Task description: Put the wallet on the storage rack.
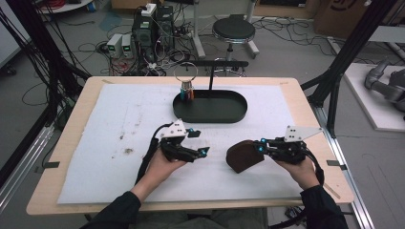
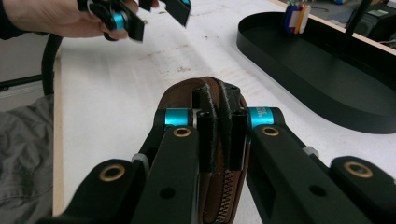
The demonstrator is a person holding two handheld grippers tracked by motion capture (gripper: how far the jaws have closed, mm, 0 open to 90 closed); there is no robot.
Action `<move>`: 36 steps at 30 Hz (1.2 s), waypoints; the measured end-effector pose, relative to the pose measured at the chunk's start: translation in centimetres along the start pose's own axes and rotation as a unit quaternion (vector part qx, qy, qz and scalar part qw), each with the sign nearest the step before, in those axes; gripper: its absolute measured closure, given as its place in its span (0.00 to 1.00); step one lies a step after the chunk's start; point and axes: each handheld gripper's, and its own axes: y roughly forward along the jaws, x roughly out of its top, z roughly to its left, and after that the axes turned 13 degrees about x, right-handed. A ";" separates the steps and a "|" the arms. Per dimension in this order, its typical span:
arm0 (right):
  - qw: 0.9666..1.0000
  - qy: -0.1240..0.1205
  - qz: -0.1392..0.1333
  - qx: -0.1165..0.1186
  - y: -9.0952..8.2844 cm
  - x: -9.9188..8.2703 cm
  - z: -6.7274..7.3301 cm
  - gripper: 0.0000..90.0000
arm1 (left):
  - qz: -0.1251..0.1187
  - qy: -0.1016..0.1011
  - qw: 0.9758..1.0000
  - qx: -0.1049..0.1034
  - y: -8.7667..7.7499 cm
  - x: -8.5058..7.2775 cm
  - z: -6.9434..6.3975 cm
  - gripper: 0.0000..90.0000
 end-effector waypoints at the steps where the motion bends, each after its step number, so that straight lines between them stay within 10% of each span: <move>1: 1.000 -0.002 0.001 0.000 -0.1 0.0 0.0 0.97 | 0.002 -0.002 1.000 -0.006 0.5 0.0 -0.3 0.31; 20: 1.000 -0.007 0.006 0.014 -0.7 -0.4 -0.2 0.96 | 0.047 -0.046 0.993 -0.096 7.0 -0.8 -2.4 0.37; 26: 1.000 -0.002 0.006 0.015 -0.7 -0.4 -0.3 0.96 | 0.039 -0.032 0.991 -0.121 7.1 -0.9 -2.4 0.66; 36: 1.000 0.005 0.000 0.022 -0.5 -0.4 -0.6 0.86 | 0.043 0.016 0.994 -0.100 4.5 0.5 -1.7 0.76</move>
